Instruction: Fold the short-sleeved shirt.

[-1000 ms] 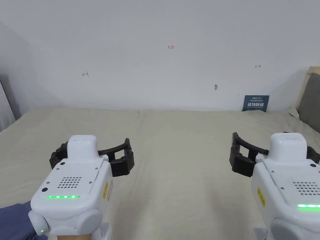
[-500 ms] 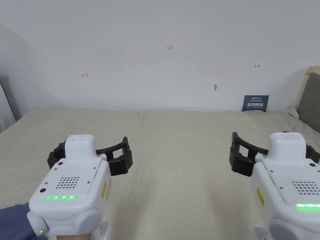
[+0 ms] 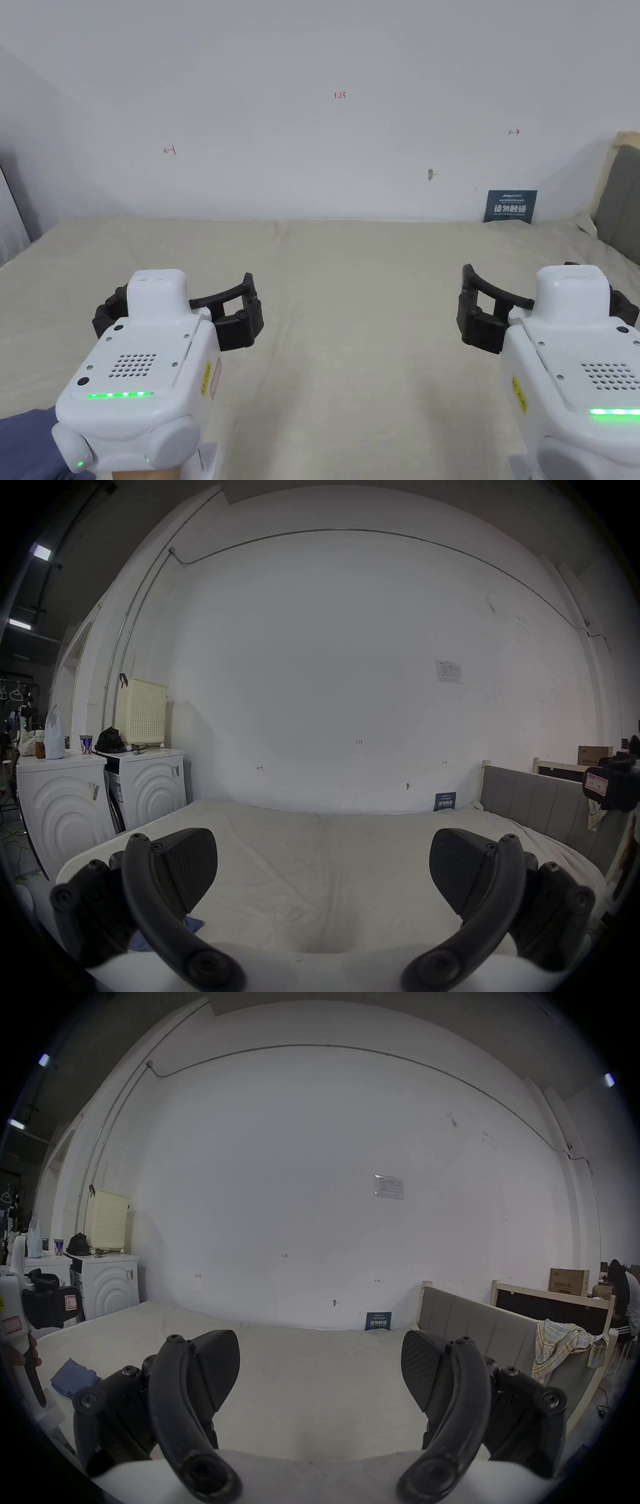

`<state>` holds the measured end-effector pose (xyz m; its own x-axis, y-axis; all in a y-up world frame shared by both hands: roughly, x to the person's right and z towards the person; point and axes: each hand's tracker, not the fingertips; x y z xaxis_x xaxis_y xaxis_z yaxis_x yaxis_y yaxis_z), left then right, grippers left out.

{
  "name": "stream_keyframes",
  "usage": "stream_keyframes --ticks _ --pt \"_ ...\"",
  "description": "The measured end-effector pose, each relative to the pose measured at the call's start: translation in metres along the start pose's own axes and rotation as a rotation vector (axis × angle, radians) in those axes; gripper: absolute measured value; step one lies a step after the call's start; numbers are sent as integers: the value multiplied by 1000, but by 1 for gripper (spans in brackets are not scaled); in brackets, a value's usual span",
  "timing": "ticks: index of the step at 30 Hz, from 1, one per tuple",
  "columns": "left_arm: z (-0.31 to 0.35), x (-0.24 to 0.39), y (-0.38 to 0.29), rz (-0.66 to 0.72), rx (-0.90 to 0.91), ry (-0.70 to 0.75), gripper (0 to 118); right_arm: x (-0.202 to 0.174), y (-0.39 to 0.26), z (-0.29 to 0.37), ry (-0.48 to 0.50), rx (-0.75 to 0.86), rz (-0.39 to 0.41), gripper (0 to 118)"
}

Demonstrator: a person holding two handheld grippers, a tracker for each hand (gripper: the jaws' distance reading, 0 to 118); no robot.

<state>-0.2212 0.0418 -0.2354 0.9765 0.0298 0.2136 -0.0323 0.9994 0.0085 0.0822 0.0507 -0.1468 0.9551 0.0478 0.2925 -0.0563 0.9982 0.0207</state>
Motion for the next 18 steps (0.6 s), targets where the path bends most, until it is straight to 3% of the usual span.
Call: stream_keyframes --ticks 18 --pt "-1 0 0 -5 -8 -6 118 1 0 0 -1 3 3 98"
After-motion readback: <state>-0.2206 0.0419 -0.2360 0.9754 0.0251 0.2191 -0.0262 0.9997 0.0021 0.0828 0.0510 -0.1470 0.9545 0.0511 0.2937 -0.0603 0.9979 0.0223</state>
